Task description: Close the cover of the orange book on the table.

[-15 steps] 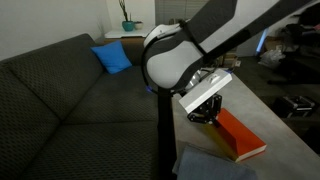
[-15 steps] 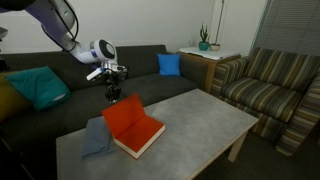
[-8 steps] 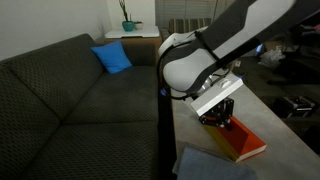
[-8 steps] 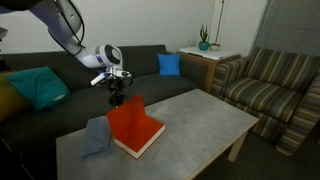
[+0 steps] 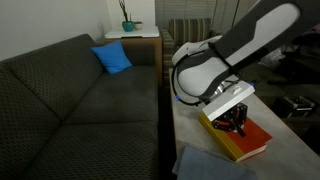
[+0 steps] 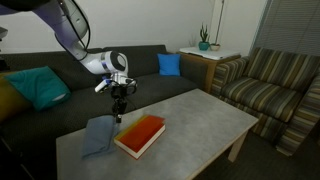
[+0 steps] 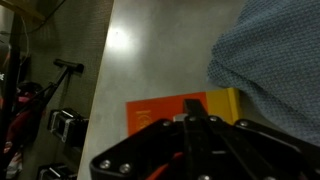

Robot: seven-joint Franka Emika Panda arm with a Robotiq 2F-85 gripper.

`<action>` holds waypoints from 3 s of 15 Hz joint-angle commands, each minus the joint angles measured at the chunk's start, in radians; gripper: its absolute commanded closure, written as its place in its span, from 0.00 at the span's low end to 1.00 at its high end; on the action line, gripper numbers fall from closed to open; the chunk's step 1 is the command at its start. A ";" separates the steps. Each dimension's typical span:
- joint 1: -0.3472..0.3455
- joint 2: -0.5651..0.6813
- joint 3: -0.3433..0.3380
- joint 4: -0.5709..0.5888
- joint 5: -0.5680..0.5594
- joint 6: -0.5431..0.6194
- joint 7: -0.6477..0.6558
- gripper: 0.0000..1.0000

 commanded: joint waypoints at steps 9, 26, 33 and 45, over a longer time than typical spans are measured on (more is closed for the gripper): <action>-0.048 -0.108 0.050 -0.121 0.024 0.210 -0.004 1.00; -0.072 -0.514 0.053 -0.549 0.015 0.558 -0.150 0.67; -0.067 -0.586 0.055 -0.651 0.005 0.619 -0.201 0.17; -0.063 -0.609 0.046 -0.728 -0.001 0.697 -0.264 0.00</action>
